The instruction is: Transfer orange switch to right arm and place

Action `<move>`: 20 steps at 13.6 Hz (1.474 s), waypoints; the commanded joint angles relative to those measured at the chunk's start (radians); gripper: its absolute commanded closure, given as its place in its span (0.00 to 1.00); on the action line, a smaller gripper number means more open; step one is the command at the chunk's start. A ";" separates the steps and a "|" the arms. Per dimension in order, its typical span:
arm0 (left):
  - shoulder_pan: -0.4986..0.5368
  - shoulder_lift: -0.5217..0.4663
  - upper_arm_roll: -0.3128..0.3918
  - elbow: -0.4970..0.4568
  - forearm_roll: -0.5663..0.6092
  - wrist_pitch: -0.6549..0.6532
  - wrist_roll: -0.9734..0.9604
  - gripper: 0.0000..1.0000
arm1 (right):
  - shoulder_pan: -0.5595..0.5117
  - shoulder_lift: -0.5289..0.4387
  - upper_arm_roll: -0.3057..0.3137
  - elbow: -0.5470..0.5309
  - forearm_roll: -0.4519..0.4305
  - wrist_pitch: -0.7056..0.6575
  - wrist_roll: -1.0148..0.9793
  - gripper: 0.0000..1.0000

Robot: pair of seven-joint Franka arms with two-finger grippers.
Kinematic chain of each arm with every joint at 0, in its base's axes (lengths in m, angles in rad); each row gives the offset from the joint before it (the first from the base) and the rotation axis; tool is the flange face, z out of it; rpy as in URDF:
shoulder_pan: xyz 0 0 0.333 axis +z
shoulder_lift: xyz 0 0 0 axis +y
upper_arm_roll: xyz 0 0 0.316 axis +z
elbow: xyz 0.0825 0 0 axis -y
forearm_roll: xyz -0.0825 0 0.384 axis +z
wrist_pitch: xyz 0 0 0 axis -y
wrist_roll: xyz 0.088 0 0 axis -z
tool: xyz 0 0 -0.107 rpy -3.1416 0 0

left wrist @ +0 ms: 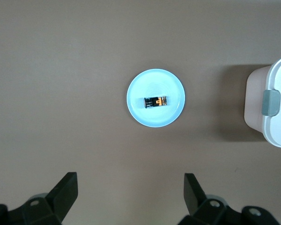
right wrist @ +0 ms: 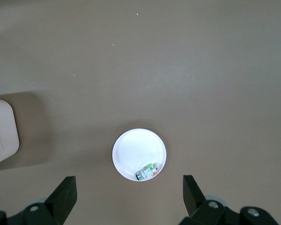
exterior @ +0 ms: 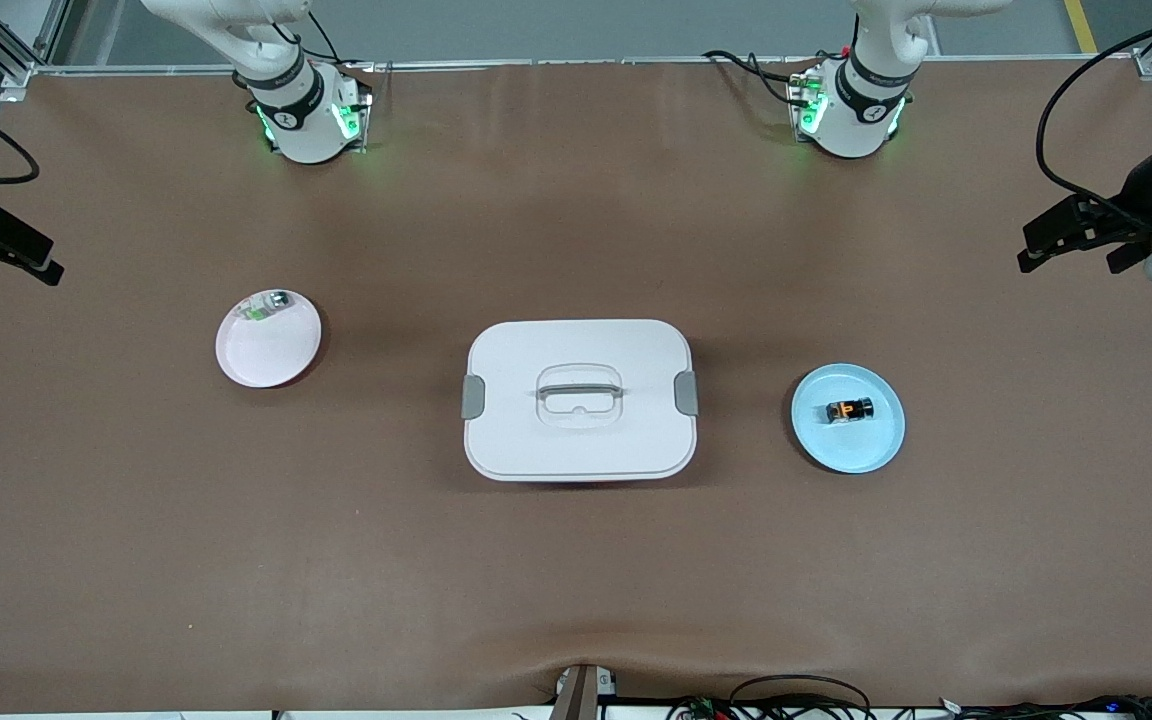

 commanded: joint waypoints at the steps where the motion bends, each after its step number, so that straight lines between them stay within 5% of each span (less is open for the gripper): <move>1: 0.003 0.003 -0.002 0.014 -0.017 -0.018 -0.003 0.00 | -0.008 0.016 0.009 0.027 0.003 -0.014 0.013 0.00; 13: -0.008 0.116 -0.021 -0.002 -0.004 -0.007 -0.052 0.00 | -0.012 0.017 0.009 0.050 0.021 -0.025 0.010 0.00; 20: -0.007 0.231 -0.062 -0.144 -0.003 0.278 -0.051 0.00 | -0.011 0.017 0.009 0.050 0.038 -0.056 0.012 0.00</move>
